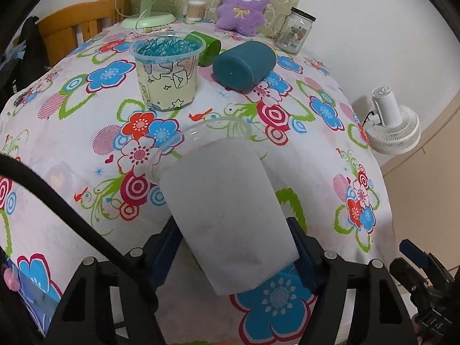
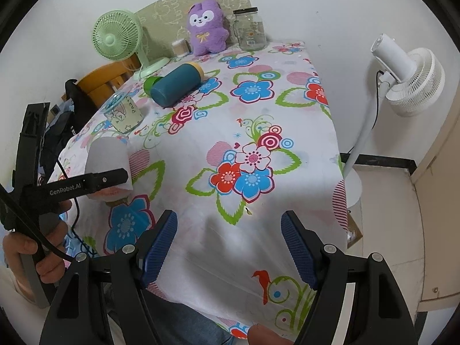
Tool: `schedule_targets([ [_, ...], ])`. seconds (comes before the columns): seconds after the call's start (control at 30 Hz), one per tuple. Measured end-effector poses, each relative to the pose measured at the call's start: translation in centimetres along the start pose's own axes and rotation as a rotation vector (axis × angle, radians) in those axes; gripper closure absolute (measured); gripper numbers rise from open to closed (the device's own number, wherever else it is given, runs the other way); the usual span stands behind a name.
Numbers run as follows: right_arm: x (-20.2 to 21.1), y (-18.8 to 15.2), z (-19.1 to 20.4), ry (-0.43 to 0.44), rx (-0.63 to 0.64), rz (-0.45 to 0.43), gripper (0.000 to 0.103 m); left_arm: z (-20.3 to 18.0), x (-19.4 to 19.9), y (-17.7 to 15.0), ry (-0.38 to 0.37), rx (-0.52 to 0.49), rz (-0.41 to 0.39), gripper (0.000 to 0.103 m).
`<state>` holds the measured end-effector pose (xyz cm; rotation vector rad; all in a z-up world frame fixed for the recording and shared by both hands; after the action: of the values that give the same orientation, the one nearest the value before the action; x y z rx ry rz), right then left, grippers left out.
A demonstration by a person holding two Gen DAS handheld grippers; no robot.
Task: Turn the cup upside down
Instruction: 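Close the left tool around the white cup's body, then rotate the white cup with the left tool and stand it on its base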
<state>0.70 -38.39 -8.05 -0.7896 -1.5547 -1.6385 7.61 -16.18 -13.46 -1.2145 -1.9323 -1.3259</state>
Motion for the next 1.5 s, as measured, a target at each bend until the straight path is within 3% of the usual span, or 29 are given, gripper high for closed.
schedule_targets([
  [0.2,-0.6,0.0,0.6,0.010,0.011,0.008,0.026,0.2,0.5,0.1,0.004,-0.032,0.011,0.033],
  [0.43,-0.8,0.2,1.5,0.024,0.036,-0.002,0.026,0.3,1.3,1.1,0.026,-0.209,0.153,0.033],
  [0.67,-0.8,0.1,2.2,0.037,0.051,-0.011,0.026,0.5,2.4,1.6,0.025,-0.362,0.440,0.033],
  [0.77,-0.9,0.0,2.3,0.045,0.049,-0.010,0.026,0.5,2.5,1.6,0.022,-0.414,0.615,0.033],
  [0.9,-1.0,-0.2,2.6,0.053,0.048,-0.008,0.026,0.7,2.6,1.1,0.001,-0.388,0.878,0.033],
  [1.17,-1.2,-0.6,3.3,0.069,0.060,-0.009,0.026,0.3,3.3,0.2,0.152,-0.544,1.208,0.033],
  [1.27,-1.2,-0.8,3.6,0.082,0.055,-0.014,0.026,0.1,2.6,-0.2,0.171,-0.572,1.342,0.032],
  [1.37,-1.1,-0.9,3.6,0.091,0.043,-0.025,0.026,-0.2,1.2,-0.6,0.178,-0.593,1.405,0.032],
  [1.5,-1.4,-0.9,3.5,0.096,0.025,-0.019,0.026,-0.9,-1.1,0.0,0.157,-0.609,1.398,0.031],
])
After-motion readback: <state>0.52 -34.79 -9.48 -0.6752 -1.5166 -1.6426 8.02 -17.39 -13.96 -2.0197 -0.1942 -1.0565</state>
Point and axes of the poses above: each gripper's, at about its wrist camera, not at the fingertips, and x roughly against the way its jaws point, z to its left, y to its top, the point moved 6 cm from there along -x, roughly the way its jaws point, and after that the axes turned 10 degrees about -y, right-handed, at the moved point
